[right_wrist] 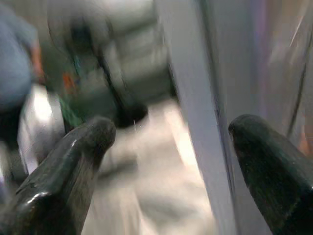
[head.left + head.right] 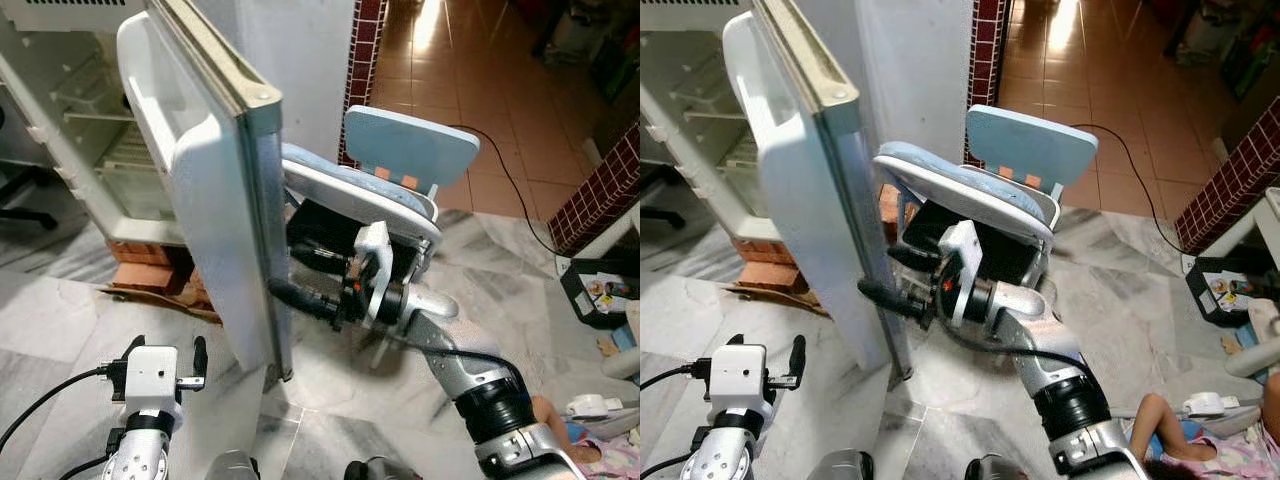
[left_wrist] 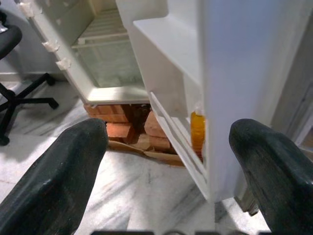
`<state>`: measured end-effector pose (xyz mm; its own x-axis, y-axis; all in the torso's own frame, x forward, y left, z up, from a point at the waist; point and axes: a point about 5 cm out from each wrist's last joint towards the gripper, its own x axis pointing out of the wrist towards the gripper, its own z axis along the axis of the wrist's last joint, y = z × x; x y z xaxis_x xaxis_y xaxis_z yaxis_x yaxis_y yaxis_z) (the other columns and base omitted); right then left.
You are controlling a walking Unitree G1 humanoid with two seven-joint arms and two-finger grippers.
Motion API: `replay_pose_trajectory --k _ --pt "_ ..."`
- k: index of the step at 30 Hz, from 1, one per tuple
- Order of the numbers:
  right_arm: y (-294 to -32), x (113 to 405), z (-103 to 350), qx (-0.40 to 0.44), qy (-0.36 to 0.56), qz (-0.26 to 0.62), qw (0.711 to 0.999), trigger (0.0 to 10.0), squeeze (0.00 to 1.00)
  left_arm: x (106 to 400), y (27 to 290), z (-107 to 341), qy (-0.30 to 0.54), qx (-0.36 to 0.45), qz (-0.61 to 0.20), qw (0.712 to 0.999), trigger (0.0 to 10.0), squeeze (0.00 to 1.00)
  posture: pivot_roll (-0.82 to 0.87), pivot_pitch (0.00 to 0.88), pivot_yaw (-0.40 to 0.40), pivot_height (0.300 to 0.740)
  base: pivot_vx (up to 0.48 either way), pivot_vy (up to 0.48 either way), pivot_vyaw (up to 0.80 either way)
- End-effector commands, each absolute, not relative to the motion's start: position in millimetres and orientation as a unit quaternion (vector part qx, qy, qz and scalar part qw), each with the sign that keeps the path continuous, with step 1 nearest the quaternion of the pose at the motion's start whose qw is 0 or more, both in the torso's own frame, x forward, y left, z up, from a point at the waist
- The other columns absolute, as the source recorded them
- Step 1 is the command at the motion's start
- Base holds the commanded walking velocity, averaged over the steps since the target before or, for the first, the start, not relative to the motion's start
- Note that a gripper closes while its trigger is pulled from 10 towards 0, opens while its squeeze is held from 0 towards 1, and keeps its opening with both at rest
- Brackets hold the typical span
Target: Restocking fridge
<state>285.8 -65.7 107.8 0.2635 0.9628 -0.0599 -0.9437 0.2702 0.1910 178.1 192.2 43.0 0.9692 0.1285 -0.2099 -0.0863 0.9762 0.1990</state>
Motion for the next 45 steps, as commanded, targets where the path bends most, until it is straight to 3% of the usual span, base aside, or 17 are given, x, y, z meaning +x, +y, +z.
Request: replay_pose_trajectory --k 1,3,4,7,8,11,15,16,18,20,21,23,24,26,30,33,45 --pt "-64 281 95 0.004 0.111 0.621 0.776 10.0 0.0 176 195 43 0.115 0.097 0.058 0.987 10.0 0.0 0.1 0.102 0.004 0.74 0.0 0.0 0.0" --pt "-74 283 78 -0.087 0.154 0.62 0.764 10.0 0.0 176 195 43 0.116 0.097 0.058 0.987 10.0 0.0 0.1 0.1 0.005 0.74 0.0 0.0 0.0" --pt "-74 283 78 -0.087 0.154 0.62 0.764 10.0 0.0 176 195 43 0.116 0.097 0.058 0.987 10.0 0.0 0.1 0.1 0.005 0.74 0.0 0.0 0.0" --pt "-78 308 80 -0.126 0.153 0.538 0.82 10.0 0.0 176 195 43 0.117 0.096 0.057 0.987 10.0 0.0 0.1 0.1 0.003 0.74 0.0 0.0 0.0" --pt "-74 324 95 -0.099 0.121 0.477 0.865 10.0 0.0 175 195 43 0.117 0.096 0.057 0.987 10.0 0.0 0.1 0.1 0.003 0.74 0.0 0.0 0.0" --pt "-62 346 123 -0.07 0.063 0.38 0.92 10.0 0.0 175 195 42 0.119 0.096 0.055 0.987 10.0 0.0 0.1 0.098 0.006 0.74 0.0 0.0 0.0" --pt "-42 352 147 -0.001 0.009 0.369 0.929 10.0 0.0 175 195 41 0.122 0.097 0.052 0.986 10.0 0.0 0.1 0.095 0.01 0.74 0.0 0.0 0.0" --pt "-27 348 159 0.063 -0.003 0.399 0.915 10.0 0.0 175 195 40 0.124 0.097 0.05 0.986 10.0 0.0 0.1 0.093 0.01 0.74 0.0 0.0 0.0" --pt "-19 345 166 0.095 -0.013 0.42 0.902 10.0 0.0 175 195 39 0.124 0.098 0.049 0.986 10.0 0.0 0.1 0.092 0.01 0.74 0.0 0.0 0.0" --pt "0 325 192 0.198 -0.051 0.51 0.836 10.0 0.0 175 195 39 0.125 0.098 0.048 0.986 10.0 0.0 0.1 0.093 0.009 0.74 0.0 0.0 0.0" --pt "0 325 192 0.198 -0.051 0.51 0.836 10.0 0.0 175 195 39 0.125 0.098 0.048 0.986 10.0 0.0 0.1 0.093 0.009 0.74 0.0 0.0 0.0" --pt "11 291 214 0.243 -0.082 0.615 0.746 10.0 0.0 175 194 39 0.125 0.098 0.048 0.986 10.0 0.0 0.11 0.093 0.004 0.74 0.0 0.0 0.0" --pt "12 286 214 0.233 -0.083 0.625 0.74 10.0 0.0 175 194 40 0.125 0.098 0.048 0.986 10.0 0.0 0.11 0.093 0.004 0.74 0.0 0.0 0.0" --pt "13 289 185 0.154 -0.062 0.609 0.775 10.0 0.0 175 194 40 0.125 0.096 0.049 0.986 10.0 0.0 0.1 0.096 0.001 0.74 0.0 0.0 0.0" --pt "5 300 158 0.116 -0.015 0.564 0.817 10.0 0.0 175 194 40 0.126 0.092 0.047 0.987 10.0 0.0 0.11 0.099 -0.001 0.74 0.0 0.0 0.0" --pt "-20 313 139 0.076 0.0 0.459 0.885 10.0 0.0 181 196 44 0.109 0.125 0.04 0.985 10.0 0.0 0.1 0.104 -0.003 0.74 0.0 0.0 0.0" --pt "-80 313 123 0.036 -0.023 0.269 0.962 10.0 0.0 213 200 71 0.049 0.145 0.016 0.988 10.0 0.0 0.07 0.117 0.002 0.74 0.0 0.202 0.0"
